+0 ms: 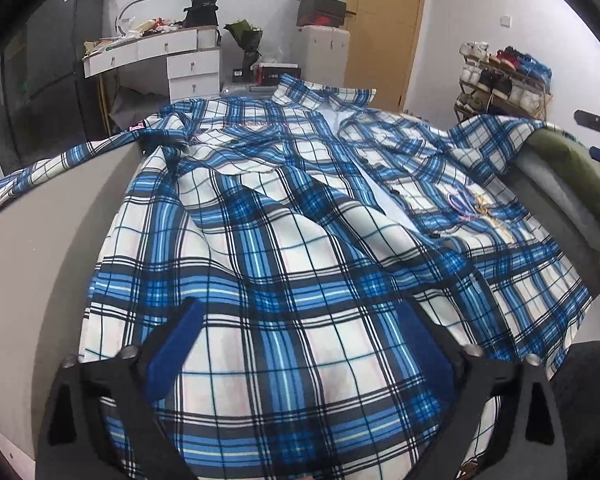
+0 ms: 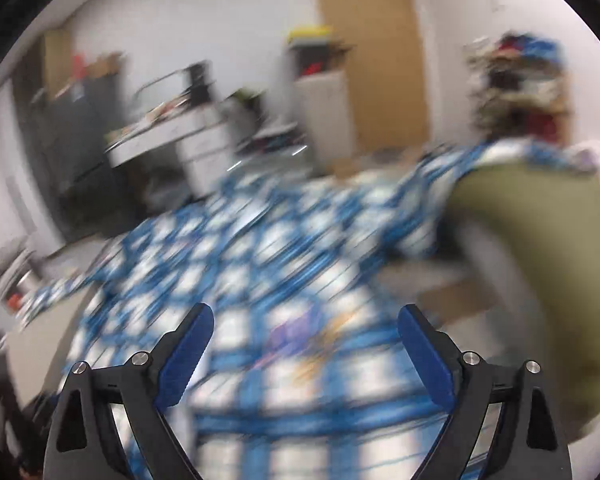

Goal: Fold large clothes

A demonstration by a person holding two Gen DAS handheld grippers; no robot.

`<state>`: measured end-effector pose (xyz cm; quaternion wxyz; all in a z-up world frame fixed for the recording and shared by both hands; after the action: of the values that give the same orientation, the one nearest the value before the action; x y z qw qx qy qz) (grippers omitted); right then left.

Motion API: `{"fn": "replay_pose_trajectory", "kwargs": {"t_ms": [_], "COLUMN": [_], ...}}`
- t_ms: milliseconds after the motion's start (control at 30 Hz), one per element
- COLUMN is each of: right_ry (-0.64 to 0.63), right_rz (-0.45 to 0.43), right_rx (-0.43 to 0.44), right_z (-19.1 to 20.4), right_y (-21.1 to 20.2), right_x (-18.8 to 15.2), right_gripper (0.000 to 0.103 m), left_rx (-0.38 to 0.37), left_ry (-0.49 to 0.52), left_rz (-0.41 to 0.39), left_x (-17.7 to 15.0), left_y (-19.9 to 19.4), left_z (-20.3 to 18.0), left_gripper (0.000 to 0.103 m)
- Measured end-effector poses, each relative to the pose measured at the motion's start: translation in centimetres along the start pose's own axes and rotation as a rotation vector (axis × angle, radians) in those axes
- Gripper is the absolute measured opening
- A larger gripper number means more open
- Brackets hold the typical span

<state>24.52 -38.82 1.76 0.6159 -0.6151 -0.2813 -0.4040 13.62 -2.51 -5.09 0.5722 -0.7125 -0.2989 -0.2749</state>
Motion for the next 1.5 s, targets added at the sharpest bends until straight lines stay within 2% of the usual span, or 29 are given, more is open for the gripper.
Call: {"fn": "replay_pose_trajectory", "kwargs": {"t_ms": [67, 133, 233, 333, 467, 500, 533, 567, 600, 633, 733, 800, 933, 1000, 1067, 1133, 1167, 1233, 1267, 1300, 1367, 1400, 1467, 1500], "right_ry": [0.133, 0.294, 0.436, 0.530, 0.560, 0.537, 0.526, 0.527, 0.532, 0.529, 0.431, 0.379, 0.335, 0.278, 0.184, 0.089, 0.021, -0.069, -0.128, -0.176, -0.320, -0.367, -0.423, -0.423], "right_rz": [-0.028, -0.018, 0.062, 0.161, 0.171, 0.167, 0.173, 0.194, 0.223, 0.229, 0.073, -0.038, -0.217, -0.237, -0.222, -0.171, -0.136, -0.080, -0.013, 0.047, 0.135, 0.124, 0.106, 0.128], "right_rx": [-0.051, -0.118, -0.145, -0.101, -0.255, -0.313, -0.365, -0.388, -0.384, -0.367, -0.390, -0.394, -0.291, -0.232, -0.136, -0.041, 0.029, 0.145, 0.263, 0.371, 0.558, 0.567, 0.506, 0.489], "right_z": [-5.0, -11.0, -16.2, -18.8, -21.0, -21.4, -21.9, -22.0, -21.8, -21.4, -19.9, -18.2, -11.3, -6.7, 0.8, 8.3, 13.5, 20.6, 25.7, 29.3, 35.9, 37.4, 38.5, 38.2], "right_y": [0.0, 0.8, 3.6, 7.6, 11.8, 12.5, 13.2, 13.8, 14.2, 14.2, 11.0, 8.1, 3.6, 3.1, 3.9, 4.8, 5.4, 6.1, 6.4, 6.4, 5.8, 5.4, 6.0, 6.7], "right_x": [3.4, 6.3, 8.3, 9.2, 10.9, 11.3, 11.6, 11.7, 11.5, 12.0, 16.6, 19.7, 24.8, 25.5, 25.1, 23.1, 21.1, 17.9, 15.1, 12.7, 7.8, 6.1, 3.3, 2.5], "right_gripper": [0.094, 0.094, 0.094, 0.094, 0.094, 0.087, 0.060, 0.040, 0.006, 0.005, 0.005, 0.005, 0.005, 0.005, 0.005, 0.005, 0.005, 0.006, 0.009, 0.013, 0.040, 0.055, 0.057, 0.057], "left_rx": [-0.013, -0.021, -0.038, -0.036, -0.029, -0.029, -0.027, -0.023, -0.012, -0.003, -0.004, -0.018, -0.052, -0.071, -0.065, -0.093, -0.099, -0.123, -0.140, -0.157, -0.181, -0.189, -0.190, -0.182], "left_ry": [-0.029, -0.064, -0.083, -0.053, -0.016, -0.012, -0.009, -0.008, -0.008, -0.008, -0.012, -0.018, -0.049, -0.052, -0.049, -0.054, -0.056, -0.055, -0.056, -0.061, -0.078, -0.082, -0.070, -0.060], "left_rz": [-0.025, -0.030, -0.026, -0.018, -0.019, -0.019, -0.022, -0.022, -0.021, -0.021, -0.036, -0.049, -0.074, -0.084, -0.091, -0.100, -0.115, -0.139, -0.146, -0.154, -0.166, -0.168, -0.171, -0.174], "left_x": [0.4, 0.5, 0.6, 0.2, -0.1, -0.2, -0.4, -0.5, -0.7, -0.8, -1.2, -1.3, -1.3, -1.3, -1.3, -1.2, -1.2, -0.9, -0.9, -0.8, -0.7, -0.7, -0.6, -0.6], "left_y": [-0.1, 0.2, 0.5, 0.5, 0.1, 0.0, -0.1, -0.2, -0.3, -0.4, -0.9, -1.2, -1.8, -2.1, -2.4, -2.8, -3.1, -3.7, -3.8, -4.0, -4.2, -4.2, -4.2, -4.3], "left_z": [0.5, 1.0, 1.0, 0.7, 0.8, 1.0, 1.3, 1.6, 2.0, 2.4, 3.3, 3.7, 4.1, 4.2, 4.5, 4.4, 4.4, 4.0, 3.8, 3.7, 3.5, 3.5, 3.3, 3.4], "left_gripper": [0.102, 0.102, 0.102, 0.102, 0.102, 0.102, 0.102, 0.102, 0.102, 0.102, 0.102, 0.102, 0.102, 0.102, 0.102, 0.102, 0.102, 0.102, 0.102, 0.102, 0.102, 0.102, 0.102, 0.102]}}
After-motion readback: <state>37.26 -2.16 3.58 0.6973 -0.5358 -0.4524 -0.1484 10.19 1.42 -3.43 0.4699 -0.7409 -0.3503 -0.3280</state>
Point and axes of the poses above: each gripper's, at about its wrist camera, not at the fingertips, and y roughly the way its jaws point, z to its left, x to its top, the point moved 9 cm from there along y, roughly the way its jaws point, and after that the axes turned 9 degrees about -x, right-handed, at the moved point
